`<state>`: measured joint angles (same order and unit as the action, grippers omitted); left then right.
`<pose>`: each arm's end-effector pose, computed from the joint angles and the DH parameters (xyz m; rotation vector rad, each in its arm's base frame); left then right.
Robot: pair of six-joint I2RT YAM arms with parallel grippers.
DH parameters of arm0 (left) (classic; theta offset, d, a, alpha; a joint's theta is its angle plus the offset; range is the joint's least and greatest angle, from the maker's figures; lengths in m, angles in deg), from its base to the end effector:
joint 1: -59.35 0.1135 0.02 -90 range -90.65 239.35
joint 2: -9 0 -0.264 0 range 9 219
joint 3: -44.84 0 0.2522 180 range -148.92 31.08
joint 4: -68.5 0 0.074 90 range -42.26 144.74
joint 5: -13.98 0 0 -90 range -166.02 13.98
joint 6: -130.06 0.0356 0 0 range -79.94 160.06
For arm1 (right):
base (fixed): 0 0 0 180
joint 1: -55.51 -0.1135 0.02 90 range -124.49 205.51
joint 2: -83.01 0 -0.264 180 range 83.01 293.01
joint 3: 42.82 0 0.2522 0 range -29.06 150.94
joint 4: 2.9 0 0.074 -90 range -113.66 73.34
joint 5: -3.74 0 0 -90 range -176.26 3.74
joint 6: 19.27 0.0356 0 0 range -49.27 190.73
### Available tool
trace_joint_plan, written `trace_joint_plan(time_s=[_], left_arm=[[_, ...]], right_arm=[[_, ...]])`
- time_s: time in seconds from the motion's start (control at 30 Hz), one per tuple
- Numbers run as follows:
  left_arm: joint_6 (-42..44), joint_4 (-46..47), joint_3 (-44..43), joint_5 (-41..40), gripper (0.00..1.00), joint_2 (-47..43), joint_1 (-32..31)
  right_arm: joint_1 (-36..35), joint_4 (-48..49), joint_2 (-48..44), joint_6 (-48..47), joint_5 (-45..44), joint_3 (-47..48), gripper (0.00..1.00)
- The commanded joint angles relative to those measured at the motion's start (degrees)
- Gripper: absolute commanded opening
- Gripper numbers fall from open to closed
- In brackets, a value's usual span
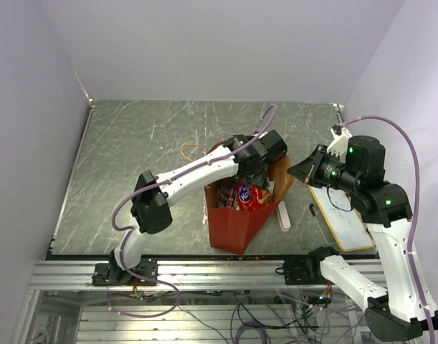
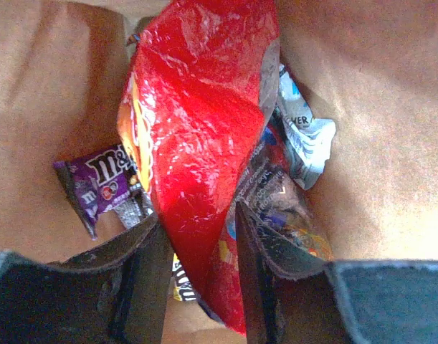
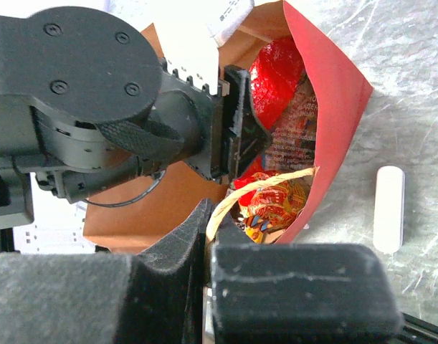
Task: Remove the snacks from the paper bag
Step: Take out the snack from the paper bag.
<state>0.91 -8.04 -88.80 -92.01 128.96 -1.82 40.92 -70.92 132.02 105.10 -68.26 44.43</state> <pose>0.2238 -0.3862 0.3056 0.4128 2.5861 -0.2496 0.1313 0.0455 0.4153 0.1761 2.1686 0.8330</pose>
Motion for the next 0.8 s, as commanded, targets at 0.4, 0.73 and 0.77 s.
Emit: trace_joint_plan(time_s=[0.4,0.73,0.77], left_arm=[[2.3,-4.3,-6.2,0.0,0.07,-5.2,0.4],[0.7,-0.2,-8.7,7.5,0.07,-14.4,3.2],[0.4,0.3,-8.2,7.9,0.07,-15.7,3.5]], right_arm=[[0.2,4.3,-0.7,-0.6,-0.2,-0.5,0.0],[0.2,5.4,-0.2,-0.8,0.3,-2.4,0.0],[0.2,5.6,0.0,-0.7,0.4,-2.6,0.0]])
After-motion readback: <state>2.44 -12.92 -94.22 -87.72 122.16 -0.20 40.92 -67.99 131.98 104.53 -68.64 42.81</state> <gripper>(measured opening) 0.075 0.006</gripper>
